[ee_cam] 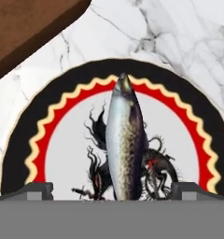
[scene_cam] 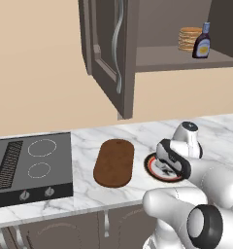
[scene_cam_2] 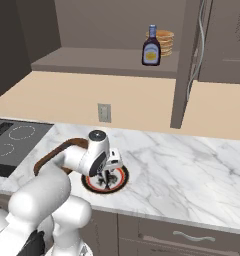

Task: Pick the fish from the plate and place it on the cutting board. Then pick the condiment bottle from the cabinet and place it next to the cutting board.

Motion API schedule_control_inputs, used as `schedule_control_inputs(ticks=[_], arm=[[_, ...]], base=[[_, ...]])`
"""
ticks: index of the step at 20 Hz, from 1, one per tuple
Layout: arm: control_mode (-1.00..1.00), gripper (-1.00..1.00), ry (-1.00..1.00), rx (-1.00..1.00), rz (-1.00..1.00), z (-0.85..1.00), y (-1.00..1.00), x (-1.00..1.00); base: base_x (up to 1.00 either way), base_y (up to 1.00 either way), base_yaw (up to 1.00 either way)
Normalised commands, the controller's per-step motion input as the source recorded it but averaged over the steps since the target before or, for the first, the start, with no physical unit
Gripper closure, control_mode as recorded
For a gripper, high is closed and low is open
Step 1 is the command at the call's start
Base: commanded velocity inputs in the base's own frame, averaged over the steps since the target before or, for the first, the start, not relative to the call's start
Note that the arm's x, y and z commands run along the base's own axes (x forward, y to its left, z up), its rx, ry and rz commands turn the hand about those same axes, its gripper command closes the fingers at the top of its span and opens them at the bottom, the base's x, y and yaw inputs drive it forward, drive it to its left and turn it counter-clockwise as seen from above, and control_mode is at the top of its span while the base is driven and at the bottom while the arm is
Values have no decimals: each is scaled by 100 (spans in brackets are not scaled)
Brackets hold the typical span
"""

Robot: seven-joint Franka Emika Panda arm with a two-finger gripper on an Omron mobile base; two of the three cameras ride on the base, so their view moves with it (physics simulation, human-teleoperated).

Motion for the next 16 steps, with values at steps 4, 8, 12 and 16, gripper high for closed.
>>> schedule_control_inputs(ticks=[4,8,12,16], arm=[[-100,-100,0,0,2,-26,0,9],[-100,-100,0,0,1,-22,0,11],[-100,-100,0,0,1,-21,0,14],[-100,-100,0,0,0,-21,0,16]], base=[[0,0,0],[0,0,0],[0,0,0],[0,0,0]])
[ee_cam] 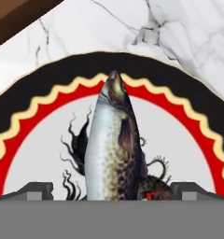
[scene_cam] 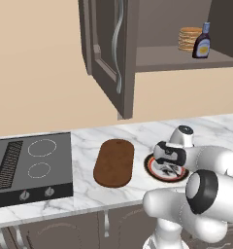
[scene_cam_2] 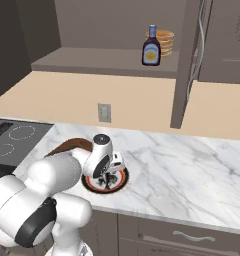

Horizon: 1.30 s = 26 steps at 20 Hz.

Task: Pick the fish from the plate and place it on the cutting board. Then pick the condiment bottle from the cabinet and place it next to the cutting board.

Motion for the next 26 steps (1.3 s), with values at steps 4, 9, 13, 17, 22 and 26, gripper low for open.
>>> schedule_control_inputs(ticks=[4,9,13,17,22,26], arm=[[-100,-100,0,0,0,-20,0,10],[-100,-100,0,0,0,-15,0,7],[-100,100,0,0,0,-6,0,1],[-100,100,0,0,0,0,0,0],[-100,100,0,0,0,0,0,0],[-100,100,0,0,0,2,0,0]], base=[[0,0,0],[0,0,0],[0,0,0],[0,0,0],[0,0,0],[0,0,0]])
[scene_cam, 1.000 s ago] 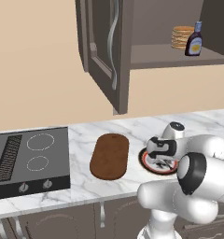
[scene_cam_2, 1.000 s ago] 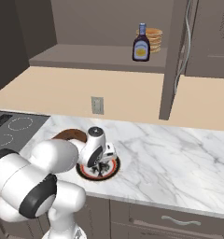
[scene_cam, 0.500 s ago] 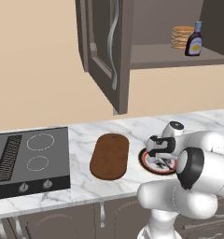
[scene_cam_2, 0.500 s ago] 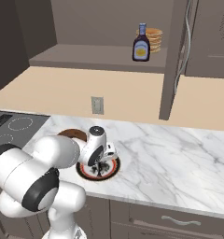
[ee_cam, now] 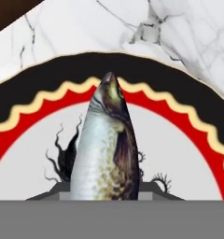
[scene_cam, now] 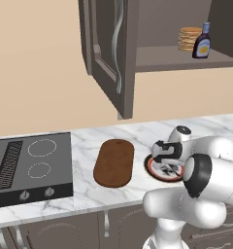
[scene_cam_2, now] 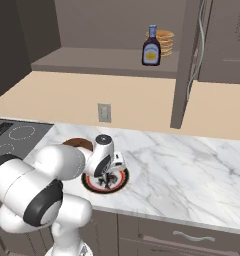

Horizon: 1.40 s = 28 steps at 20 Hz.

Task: Pick the fish from the plate and place it on the cutting board. Then pick the condiment bottle from the cabinet and place it next to the cutting board.

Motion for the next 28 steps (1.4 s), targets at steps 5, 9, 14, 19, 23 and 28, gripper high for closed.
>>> schedule_control_inputs(ticks=[5,9,14,19,23,28], arm=[[-100,100,0,1,0,20,0,-1],[-100,100,0,4,0,19,0,-4],[-100,100,0,5,0,24,0,0],[-100,100,0,4,0,21,6,0],[-100,100,0,1,0,14,11,0],[-100,100,0,0,0,6,17,0]], base=[[0,0,0],[0,0,0],[0,0,0],[0,0,0],[0,0,0],[0,0,0]])
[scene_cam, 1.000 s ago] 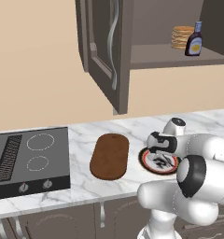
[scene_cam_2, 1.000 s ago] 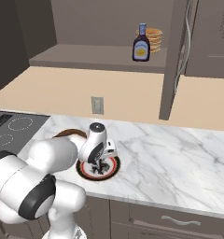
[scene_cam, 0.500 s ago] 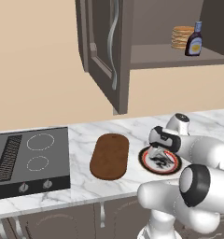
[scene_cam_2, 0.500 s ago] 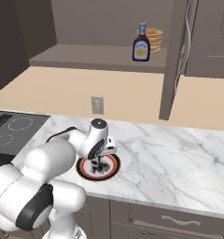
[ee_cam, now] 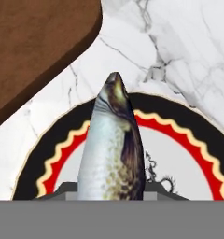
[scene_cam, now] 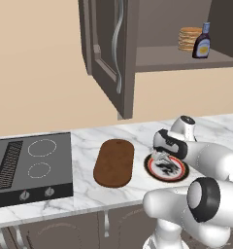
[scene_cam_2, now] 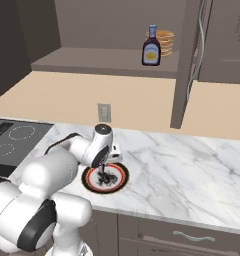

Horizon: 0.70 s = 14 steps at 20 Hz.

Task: Pick the fish from the plate and place it on the cutting board. Then pick the condiment bottle from the cabinet and place it next to the cutting board.

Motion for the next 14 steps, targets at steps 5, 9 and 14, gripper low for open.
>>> schedule_control_inputs(ticks=[5,9,14], arm=[[-100,100,0,0,0,1,23,-2],[-100,100,0,0,0,0,23,-1],[-100,100,0,0,0,0,25,0]], base=[[0,0,0],[0,0,0],[0,0,0]])
